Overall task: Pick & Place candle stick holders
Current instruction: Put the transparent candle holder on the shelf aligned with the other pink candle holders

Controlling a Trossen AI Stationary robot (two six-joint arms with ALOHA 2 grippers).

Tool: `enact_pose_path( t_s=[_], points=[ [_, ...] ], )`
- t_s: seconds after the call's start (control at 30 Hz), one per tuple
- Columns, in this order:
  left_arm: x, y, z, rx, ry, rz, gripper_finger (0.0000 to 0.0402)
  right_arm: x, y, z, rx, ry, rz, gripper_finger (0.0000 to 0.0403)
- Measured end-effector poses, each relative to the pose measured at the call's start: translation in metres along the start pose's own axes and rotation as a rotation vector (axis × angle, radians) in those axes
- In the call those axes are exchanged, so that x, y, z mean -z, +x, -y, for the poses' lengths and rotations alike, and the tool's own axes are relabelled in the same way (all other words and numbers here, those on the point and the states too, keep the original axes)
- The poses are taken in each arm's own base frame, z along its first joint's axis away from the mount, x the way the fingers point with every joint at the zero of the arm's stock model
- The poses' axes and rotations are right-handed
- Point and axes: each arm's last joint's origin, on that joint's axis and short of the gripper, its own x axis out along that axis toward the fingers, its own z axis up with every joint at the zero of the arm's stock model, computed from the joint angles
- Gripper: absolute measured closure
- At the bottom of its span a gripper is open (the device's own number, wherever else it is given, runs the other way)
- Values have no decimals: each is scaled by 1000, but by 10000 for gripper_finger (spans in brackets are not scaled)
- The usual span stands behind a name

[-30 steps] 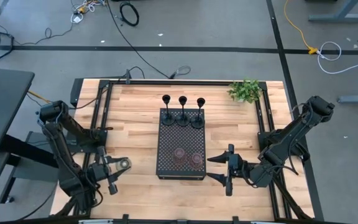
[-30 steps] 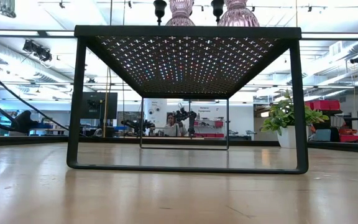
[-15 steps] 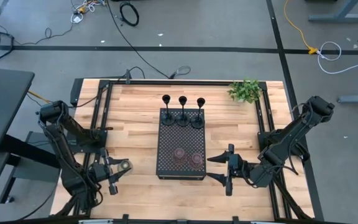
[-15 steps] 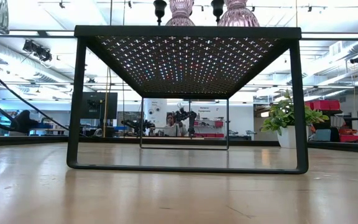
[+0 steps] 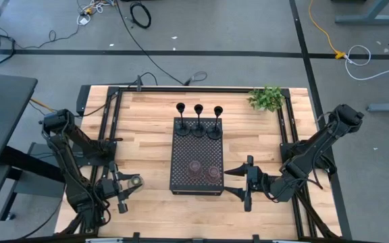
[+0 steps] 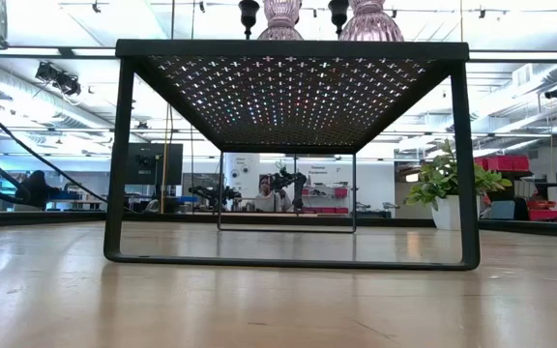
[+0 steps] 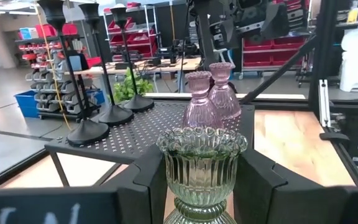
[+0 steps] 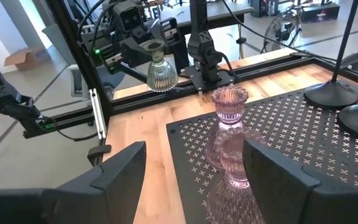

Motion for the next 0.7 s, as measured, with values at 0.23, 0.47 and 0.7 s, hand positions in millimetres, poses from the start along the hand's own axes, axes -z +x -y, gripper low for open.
enact_pose_path(
  t_s=[0.23,0.47,0.7],
  points=[
    [0,-1,7,5,-70,-6,263,0,1,1,5,1,1,140],
    [7,14,37,20,-17,-135,263,-2,4,3,8,5,0,140],
    [-14,64,56,159,173,-224,263,-1,4,3,0,13,-5,140]
  ],
)
